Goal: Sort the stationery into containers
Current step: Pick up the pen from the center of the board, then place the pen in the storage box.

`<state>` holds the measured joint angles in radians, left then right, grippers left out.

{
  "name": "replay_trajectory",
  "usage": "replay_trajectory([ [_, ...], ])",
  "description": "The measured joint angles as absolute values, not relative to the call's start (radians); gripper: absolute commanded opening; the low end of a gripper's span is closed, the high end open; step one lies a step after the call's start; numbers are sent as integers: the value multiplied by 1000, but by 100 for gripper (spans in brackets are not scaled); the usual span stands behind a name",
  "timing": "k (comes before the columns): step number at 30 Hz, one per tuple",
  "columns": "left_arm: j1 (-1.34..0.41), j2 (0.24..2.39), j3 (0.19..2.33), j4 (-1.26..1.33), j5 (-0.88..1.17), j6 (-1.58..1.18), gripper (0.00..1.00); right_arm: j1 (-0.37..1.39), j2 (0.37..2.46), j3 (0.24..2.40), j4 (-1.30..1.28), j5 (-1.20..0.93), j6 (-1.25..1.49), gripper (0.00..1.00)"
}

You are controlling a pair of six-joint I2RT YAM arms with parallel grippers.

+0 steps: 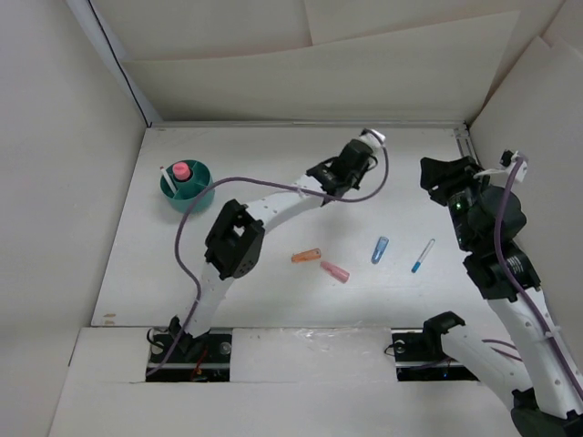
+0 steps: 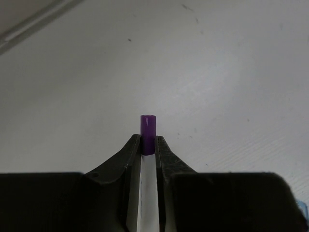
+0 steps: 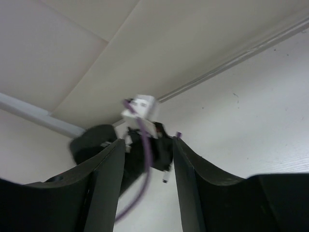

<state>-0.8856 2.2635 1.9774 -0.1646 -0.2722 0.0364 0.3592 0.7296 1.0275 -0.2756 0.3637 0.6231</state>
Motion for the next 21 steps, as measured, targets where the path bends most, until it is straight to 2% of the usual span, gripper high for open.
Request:
replay_trajectory([
  [5, -775, 2091, 1915, -136, -268, -92, 0, 359, 691, 966, -226, 375, 643, 51],
  [8, -694, 1958, 1801, -109, -265, -182, 0, 359, 696, 918, -184, 362, 663, 51],
  [15, -476, 1667, 1533, -89, -339, -397, 1, 362, 902, 840, -73, 262, 702, 51],
  [21, -327, 1473, 1446, -90, -440, -511, 3, 462, 951, 700, 33, 228, 719, 51],
])
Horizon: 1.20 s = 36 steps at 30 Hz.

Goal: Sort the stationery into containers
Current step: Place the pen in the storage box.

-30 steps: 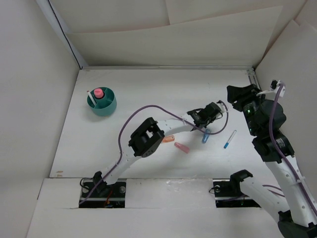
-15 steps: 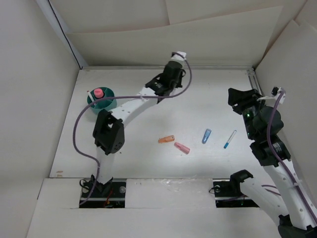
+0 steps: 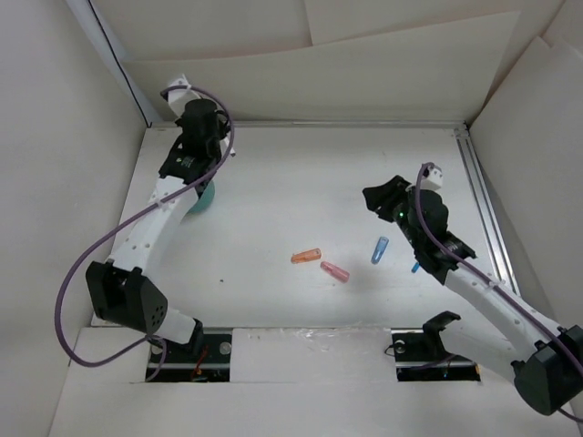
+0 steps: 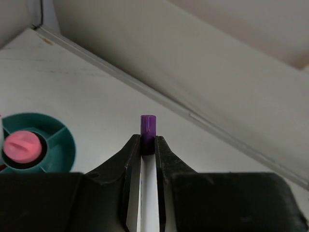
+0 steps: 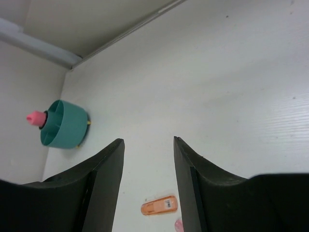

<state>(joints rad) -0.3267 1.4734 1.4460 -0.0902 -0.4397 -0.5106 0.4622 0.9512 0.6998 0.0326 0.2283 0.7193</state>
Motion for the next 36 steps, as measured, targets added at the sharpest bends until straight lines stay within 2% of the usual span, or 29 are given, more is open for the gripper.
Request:
replay_trajectory([
  [10, -222, 1426, 1462, -133, -642, -524, 4, 562, 979, 688, 147, 233, 704, 51],
  [20, 19, 1502, 1462, -139, -712, -517, 4, 564, 980, 688, 151, 240, 696, 51],
  [36, 29, 1660, 1446, -64, -847, -374, 4, 564, 997, 688, 152, 229, 684, 51],
])
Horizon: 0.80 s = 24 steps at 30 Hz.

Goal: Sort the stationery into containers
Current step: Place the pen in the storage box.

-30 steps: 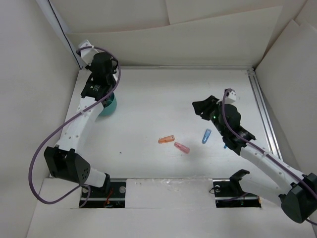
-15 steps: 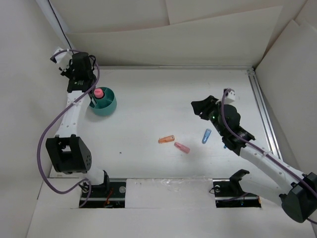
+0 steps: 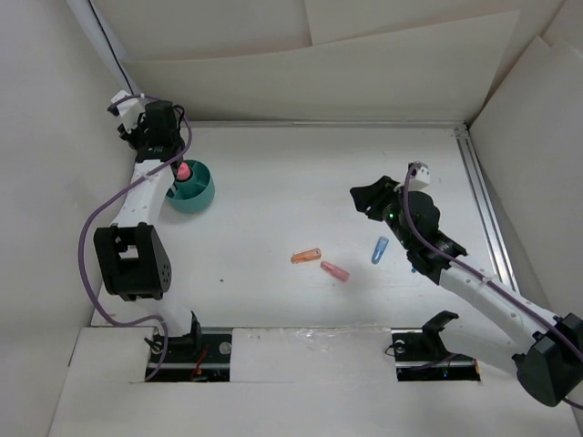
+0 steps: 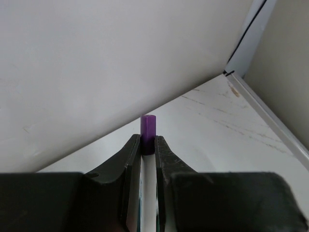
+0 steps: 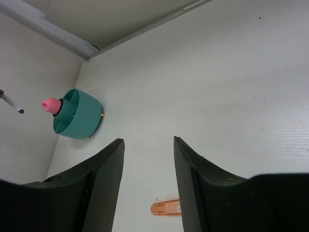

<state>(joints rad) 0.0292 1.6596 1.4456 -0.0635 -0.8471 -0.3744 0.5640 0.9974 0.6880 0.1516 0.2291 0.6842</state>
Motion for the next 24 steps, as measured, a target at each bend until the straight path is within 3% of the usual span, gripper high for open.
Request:
replay_trajectory([
  [24, 35, 1793, 1383, 70, -952, -233, 1, 557, 1008, 690, 151, 202, 673, 51],
])
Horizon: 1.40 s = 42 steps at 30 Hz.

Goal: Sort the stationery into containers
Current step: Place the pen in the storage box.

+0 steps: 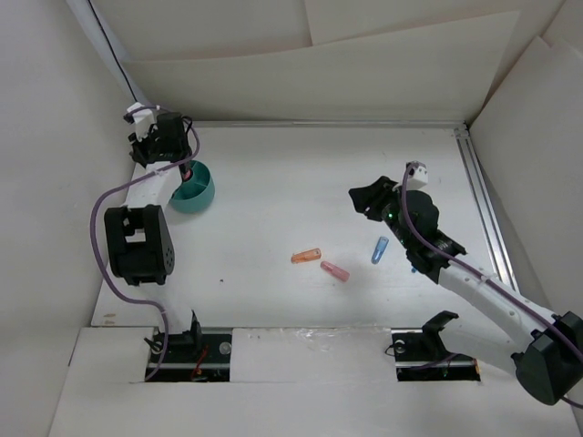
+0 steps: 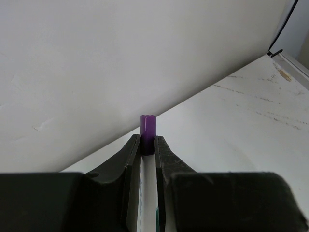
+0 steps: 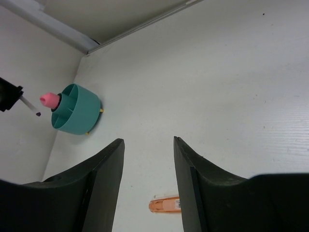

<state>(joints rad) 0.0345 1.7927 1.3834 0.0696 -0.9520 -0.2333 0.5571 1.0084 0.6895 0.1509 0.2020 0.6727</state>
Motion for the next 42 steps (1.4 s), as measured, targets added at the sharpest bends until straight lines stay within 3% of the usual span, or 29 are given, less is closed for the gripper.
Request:
replay_trajectory([
  [42, -4, 1941, 1404, 168, -1056, -165, 1, 543, 1010, 690, 151, 164, 670, 51],
])
